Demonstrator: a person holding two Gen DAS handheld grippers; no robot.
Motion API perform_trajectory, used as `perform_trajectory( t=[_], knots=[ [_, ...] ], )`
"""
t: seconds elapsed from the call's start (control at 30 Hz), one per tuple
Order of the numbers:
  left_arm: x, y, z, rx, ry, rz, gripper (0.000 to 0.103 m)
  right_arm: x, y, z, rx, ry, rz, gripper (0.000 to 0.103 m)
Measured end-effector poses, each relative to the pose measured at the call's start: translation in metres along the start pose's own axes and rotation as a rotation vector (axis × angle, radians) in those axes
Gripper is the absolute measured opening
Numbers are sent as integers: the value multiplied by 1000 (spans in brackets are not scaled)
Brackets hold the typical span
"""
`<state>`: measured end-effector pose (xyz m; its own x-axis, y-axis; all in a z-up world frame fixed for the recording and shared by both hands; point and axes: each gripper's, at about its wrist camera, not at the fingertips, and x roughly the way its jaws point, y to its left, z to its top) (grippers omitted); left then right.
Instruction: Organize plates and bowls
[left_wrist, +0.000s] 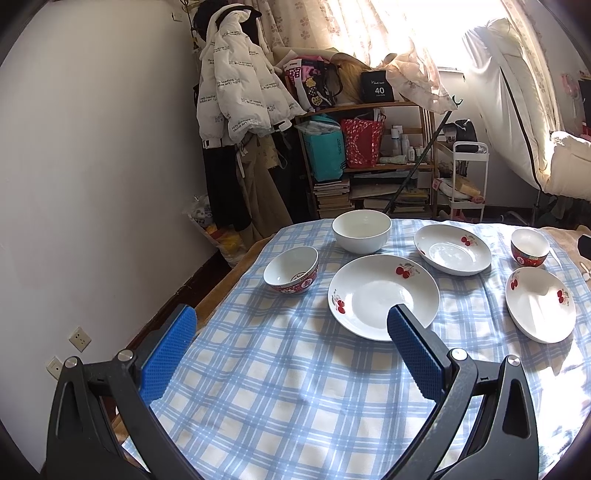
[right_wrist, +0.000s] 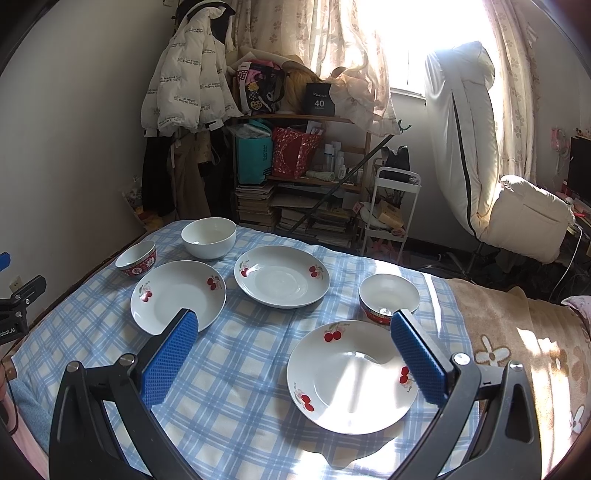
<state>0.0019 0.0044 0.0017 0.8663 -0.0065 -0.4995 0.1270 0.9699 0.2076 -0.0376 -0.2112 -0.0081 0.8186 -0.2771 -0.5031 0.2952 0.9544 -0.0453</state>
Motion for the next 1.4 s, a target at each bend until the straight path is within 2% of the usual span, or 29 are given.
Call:
perform_trajectory(
  t=[1.4],
  knots=[
    [-4,3,4,-2,-12,4,102,3,-2,-1,3,5,-2,103]
  ],
)
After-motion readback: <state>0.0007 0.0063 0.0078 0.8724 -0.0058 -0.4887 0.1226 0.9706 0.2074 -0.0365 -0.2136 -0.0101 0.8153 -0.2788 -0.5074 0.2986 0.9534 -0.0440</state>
